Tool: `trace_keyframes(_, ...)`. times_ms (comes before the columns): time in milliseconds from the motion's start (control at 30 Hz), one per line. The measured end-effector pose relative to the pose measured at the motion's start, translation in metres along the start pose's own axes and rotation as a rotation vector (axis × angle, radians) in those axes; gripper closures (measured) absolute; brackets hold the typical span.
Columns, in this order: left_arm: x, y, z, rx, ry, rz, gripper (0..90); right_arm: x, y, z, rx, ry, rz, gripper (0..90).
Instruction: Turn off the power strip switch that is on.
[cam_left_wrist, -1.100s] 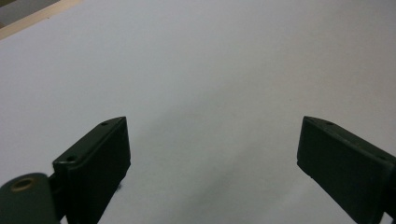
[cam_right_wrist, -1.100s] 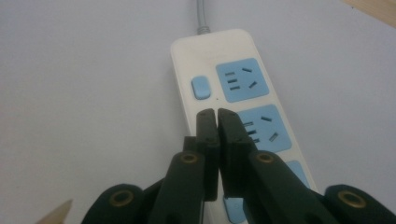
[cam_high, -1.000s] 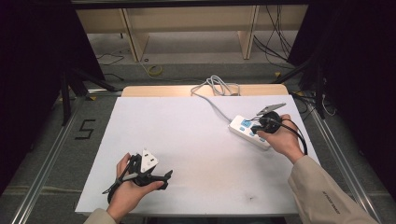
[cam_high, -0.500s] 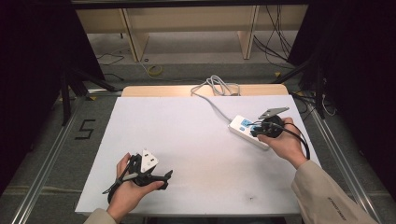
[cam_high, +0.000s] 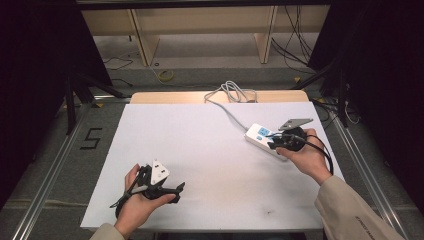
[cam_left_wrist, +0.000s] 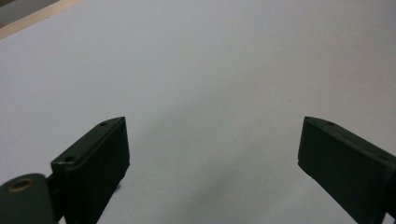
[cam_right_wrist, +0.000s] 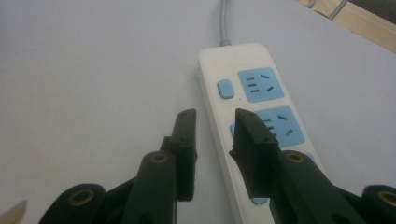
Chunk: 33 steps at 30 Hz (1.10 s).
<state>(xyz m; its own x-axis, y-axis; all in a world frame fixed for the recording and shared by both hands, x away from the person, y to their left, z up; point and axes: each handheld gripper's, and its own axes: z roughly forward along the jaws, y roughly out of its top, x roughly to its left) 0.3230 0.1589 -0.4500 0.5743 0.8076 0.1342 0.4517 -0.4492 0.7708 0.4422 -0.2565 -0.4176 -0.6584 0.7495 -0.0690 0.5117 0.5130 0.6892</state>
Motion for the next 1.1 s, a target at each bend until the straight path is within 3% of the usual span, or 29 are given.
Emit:
trace_keyframes(600, 0.000, 0.000, 0.000, 0.002, 0.000, 0.000, 8.6, 0.010, -0.009, -0.013, -0.057, 0.035, 0.010, 56.2)
trace_keyframes(1100, 0.000, -0.001, 0.000, 0.001, -0.001, 0.000, 8.6, 0.014, -0.021, -0.028, -0.107, 0.065, 0.014, 50.4)
